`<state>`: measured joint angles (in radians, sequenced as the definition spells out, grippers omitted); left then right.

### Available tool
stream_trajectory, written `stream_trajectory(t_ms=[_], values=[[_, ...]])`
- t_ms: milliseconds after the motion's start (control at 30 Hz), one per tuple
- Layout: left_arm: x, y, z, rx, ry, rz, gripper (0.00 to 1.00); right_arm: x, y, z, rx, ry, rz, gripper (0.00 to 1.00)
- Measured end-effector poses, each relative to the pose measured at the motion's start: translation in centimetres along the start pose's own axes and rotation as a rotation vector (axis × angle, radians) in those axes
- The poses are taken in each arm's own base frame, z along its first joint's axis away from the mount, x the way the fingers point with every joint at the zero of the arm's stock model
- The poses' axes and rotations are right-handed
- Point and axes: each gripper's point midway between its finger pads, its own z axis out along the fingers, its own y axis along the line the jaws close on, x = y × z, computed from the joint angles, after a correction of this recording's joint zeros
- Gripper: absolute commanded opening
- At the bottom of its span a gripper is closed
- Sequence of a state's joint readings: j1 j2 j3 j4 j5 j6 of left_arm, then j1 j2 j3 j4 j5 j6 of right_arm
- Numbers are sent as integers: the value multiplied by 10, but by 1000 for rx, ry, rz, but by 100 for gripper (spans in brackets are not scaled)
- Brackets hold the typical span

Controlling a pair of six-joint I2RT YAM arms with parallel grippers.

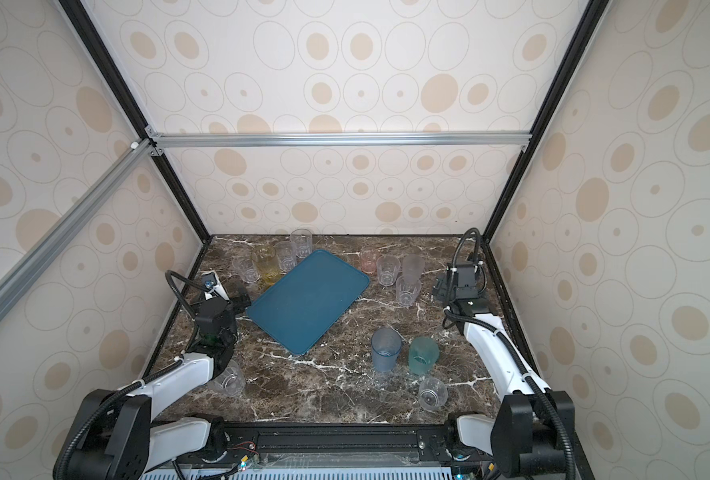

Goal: Place the glasses into the tray
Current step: 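Raise both arms from rest toward the teal tray, then reach the right gripper to the tray rim while the left gripper approaches it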

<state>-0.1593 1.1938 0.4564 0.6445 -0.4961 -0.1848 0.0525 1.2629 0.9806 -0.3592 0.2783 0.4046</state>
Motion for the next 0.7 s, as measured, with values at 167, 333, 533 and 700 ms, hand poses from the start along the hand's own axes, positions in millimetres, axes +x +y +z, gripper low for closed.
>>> stream_trajectory(t_ms=[167, 333, 533, 700], values=[[-35, -10, 8, -6, 52, -51, 99, 12, 26, -20, -121, 162, 64, 81], [-65, -38, 7, 138, 93, -100, 99, 16, 86, -62, -212, 238, 18, 81], [-57, -69, -7, 300, 185, -91, 92, 58, 182, -99, -323, 343, -108, 81], [-49, -118, -39, 443, 210, -51, 92, 114, 240, -102, -334, 441, -186, 77]])
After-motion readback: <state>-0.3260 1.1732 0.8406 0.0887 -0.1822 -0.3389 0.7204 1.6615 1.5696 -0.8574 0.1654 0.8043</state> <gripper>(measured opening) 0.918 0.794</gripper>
